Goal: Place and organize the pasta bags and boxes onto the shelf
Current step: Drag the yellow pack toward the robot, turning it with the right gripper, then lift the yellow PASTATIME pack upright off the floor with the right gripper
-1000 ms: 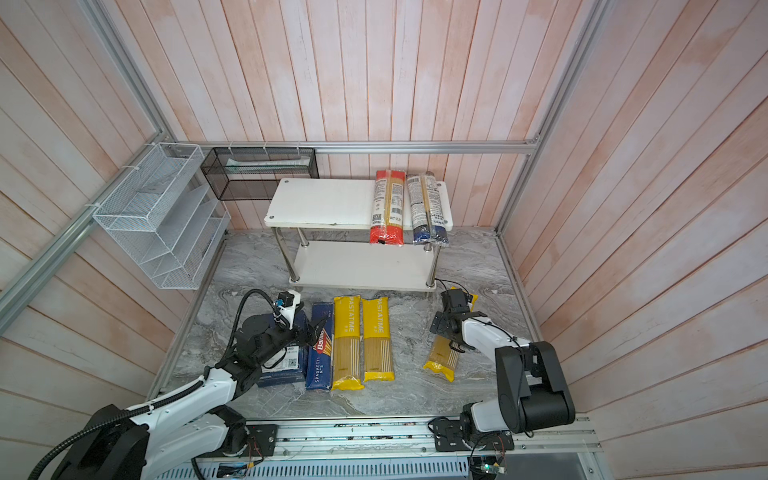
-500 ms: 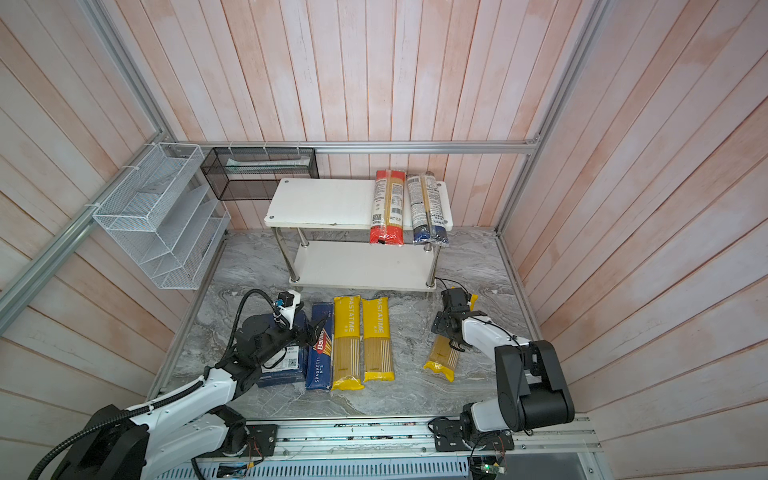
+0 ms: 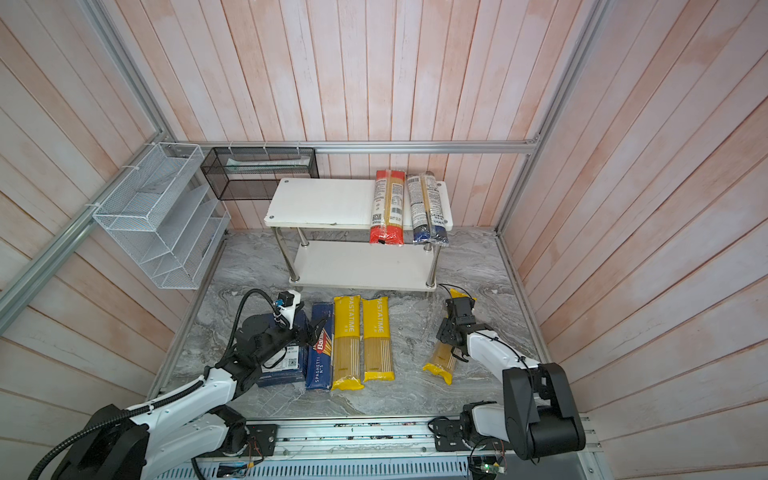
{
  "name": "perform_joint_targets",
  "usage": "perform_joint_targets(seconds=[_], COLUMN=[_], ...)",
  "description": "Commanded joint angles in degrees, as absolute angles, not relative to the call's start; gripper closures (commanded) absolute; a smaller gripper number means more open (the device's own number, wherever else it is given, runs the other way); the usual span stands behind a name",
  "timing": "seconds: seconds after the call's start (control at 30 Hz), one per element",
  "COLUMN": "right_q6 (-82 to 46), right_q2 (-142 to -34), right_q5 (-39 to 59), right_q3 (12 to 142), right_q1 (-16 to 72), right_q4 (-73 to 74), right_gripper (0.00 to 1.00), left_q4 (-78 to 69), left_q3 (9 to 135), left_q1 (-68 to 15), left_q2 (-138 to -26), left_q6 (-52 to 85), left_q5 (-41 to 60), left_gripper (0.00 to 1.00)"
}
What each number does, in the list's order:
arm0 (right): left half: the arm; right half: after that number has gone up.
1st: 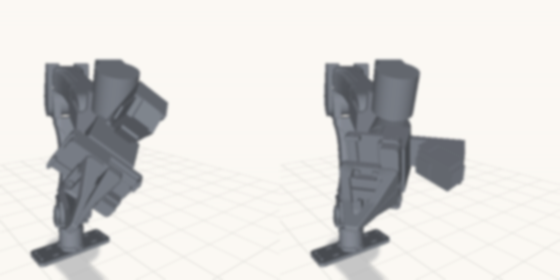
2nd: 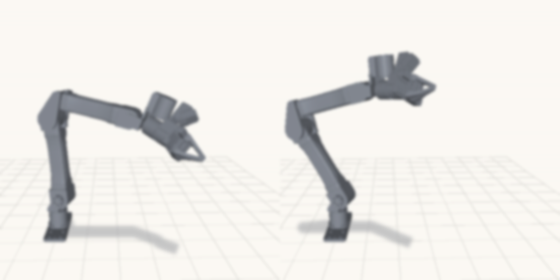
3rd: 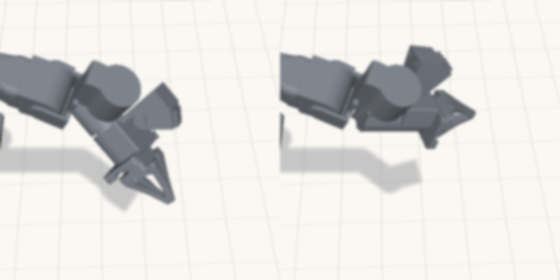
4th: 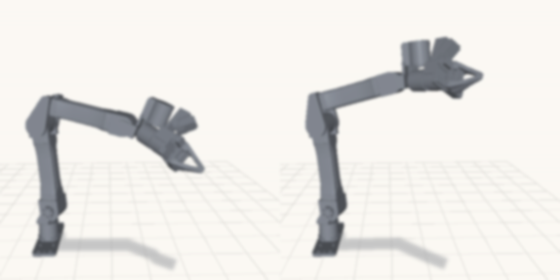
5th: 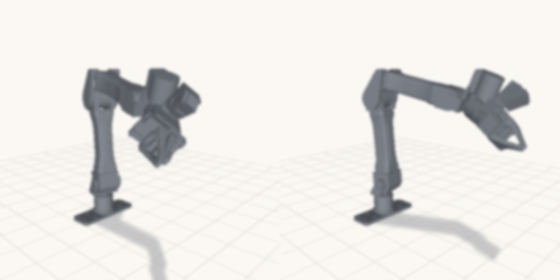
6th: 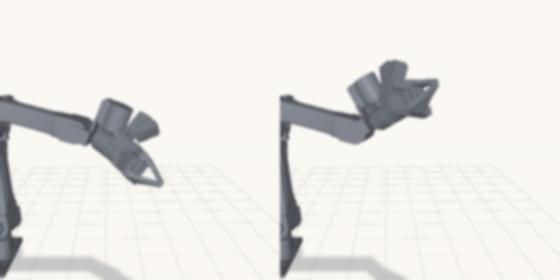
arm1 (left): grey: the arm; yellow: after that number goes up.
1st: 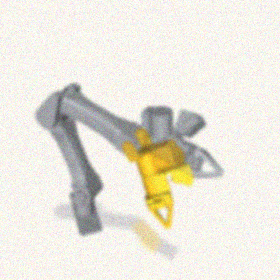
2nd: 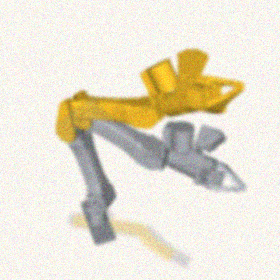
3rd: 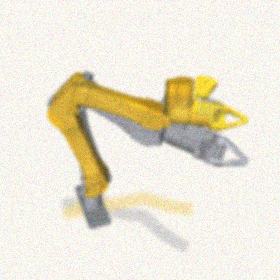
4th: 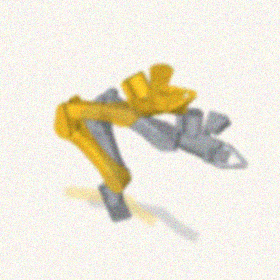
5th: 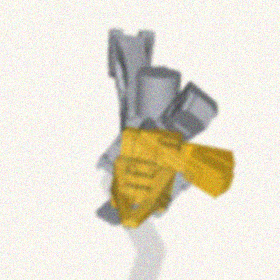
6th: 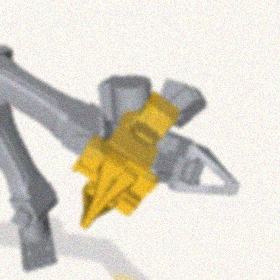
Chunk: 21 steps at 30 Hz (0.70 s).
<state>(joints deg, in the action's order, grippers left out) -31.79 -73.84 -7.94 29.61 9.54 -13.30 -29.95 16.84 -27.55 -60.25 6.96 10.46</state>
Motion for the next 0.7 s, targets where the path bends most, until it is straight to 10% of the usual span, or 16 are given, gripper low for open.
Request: perform_joint_targets(seconds=[0.0, 0.67], right_q6=[-32.4, -32.5], right_q2=[-73.2, -63.4], right_q5=[-5.1, -3.4], right_q3=[27.8, 25.5], right_q1=[9.6, 9.6], right_q4=[-14.5, -12.8], right_gripper=[0.45, 0.74], left_q4=[-31.2, -31.3], left_q3=[17.1, 16.4], left_q1=[-27.9, -27.9], left_q2=[-59.5, -57.5], left_q6=[7.7, 7.6], left_q5=[12.2, 12.1], left_gripper=[0.0, 0.0])
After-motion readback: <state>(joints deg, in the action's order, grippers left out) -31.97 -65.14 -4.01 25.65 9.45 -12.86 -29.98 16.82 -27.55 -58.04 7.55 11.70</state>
